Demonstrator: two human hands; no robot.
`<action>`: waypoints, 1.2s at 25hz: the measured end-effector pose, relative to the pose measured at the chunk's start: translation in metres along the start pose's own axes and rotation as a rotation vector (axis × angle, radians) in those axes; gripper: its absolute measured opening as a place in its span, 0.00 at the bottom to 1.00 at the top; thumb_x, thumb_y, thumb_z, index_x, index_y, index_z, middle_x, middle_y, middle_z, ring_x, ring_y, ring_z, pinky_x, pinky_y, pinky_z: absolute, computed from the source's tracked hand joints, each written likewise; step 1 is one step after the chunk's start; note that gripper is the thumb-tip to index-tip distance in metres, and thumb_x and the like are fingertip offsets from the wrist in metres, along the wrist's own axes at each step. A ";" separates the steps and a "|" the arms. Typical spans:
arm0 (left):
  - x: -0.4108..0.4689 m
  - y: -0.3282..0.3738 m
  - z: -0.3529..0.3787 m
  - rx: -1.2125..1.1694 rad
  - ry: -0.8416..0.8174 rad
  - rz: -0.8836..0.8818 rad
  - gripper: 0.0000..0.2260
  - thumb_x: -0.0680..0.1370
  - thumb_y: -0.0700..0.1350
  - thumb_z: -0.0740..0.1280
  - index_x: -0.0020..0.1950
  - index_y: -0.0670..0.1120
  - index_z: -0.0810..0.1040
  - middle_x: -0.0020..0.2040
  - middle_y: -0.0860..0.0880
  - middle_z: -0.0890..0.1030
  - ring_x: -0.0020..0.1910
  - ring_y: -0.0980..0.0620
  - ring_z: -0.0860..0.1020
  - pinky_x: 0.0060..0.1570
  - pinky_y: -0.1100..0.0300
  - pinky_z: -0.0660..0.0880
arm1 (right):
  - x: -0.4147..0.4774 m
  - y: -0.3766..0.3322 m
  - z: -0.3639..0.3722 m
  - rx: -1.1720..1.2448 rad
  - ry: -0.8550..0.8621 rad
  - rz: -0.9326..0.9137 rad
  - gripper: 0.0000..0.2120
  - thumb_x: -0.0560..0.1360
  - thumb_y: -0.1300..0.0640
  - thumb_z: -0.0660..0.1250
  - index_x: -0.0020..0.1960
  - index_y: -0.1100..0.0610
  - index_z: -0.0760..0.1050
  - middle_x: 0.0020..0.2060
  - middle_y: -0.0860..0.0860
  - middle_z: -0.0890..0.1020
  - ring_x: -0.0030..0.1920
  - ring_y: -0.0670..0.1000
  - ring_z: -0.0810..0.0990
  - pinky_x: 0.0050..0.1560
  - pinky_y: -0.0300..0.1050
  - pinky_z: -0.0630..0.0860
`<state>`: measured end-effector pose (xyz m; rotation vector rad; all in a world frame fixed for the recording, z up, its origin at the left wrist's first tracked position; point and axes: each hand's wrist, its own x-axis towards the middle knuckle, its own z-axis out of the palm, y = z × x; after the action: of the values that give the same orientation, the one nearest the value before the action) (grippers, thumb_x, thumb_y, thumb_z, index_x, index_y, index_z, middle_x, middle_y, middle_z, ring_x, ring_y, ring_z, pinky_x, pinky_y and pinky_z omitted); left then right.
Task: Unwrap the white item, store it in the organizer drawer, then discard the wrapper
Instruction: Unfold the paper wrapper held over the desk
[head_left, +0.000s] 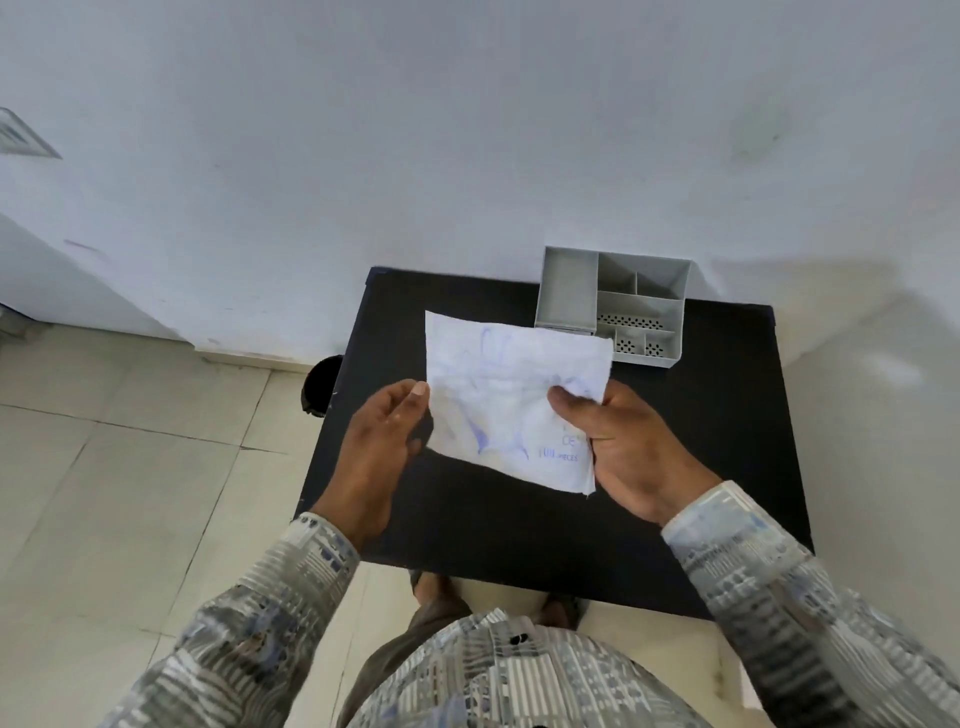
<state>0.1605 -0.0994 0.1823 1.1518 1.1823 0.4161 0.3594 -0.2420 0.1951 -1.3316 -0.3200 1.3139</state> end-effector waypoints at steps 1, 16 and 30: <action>0.005 0.006 -0.008 -0.007 -0.033 0.000 0.10 0.84 0.51 0.69 0.62 0.51 0.84 0.53 0.54 0.90 0.55 0.52 0.87 0.55 0.53 0.84 | -0.001 0.001 -0.001 0.154 -0.032 0.050 0.14 0.85 0.61 0.63 0.68 0.57 0.80 0.63 0.56 0.86 0.64 0.59 0.85 0.63 0.61 0.83; 0.032 0.116 -0.031 0.465 -0.506 0.073 0.10 0.69 0.44 0.80 0.44 0.39 0.87 0.41 0.44 0.90 0.39 0.47 0.88 0.36 0.59 0.85 | 0.049 0.109 0.045 0.832 -0.089 0.223 0.26 0.80 0.54 0.70 0.77 0.58 0.74 0.74 0.62 0.77 0.75 0.67 0.74 0.79 0.70 0.63; 0.044 0.123 -0.041 0.086 -0.641 0.079 0.05 0.72 0.38 0.72 0.35 0.41 0.83 0.34 0.45 0.85 0.31 0.50 0.84 0.33 0.61 0.81 | 0.064 0.111 0.058 0.850 -0.030 0.106 0.22 0.79 0.52 0.69 0.71 0.58 0.80 0.71 0.59 0.81 0.72 0.64 0.79 0.75 0.69 0.69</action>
<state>0.1770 0.0059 0.2687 1.2801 0.5998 0.0379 0.2786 -0.1919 0.0908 -0.6100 0.2817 1.3335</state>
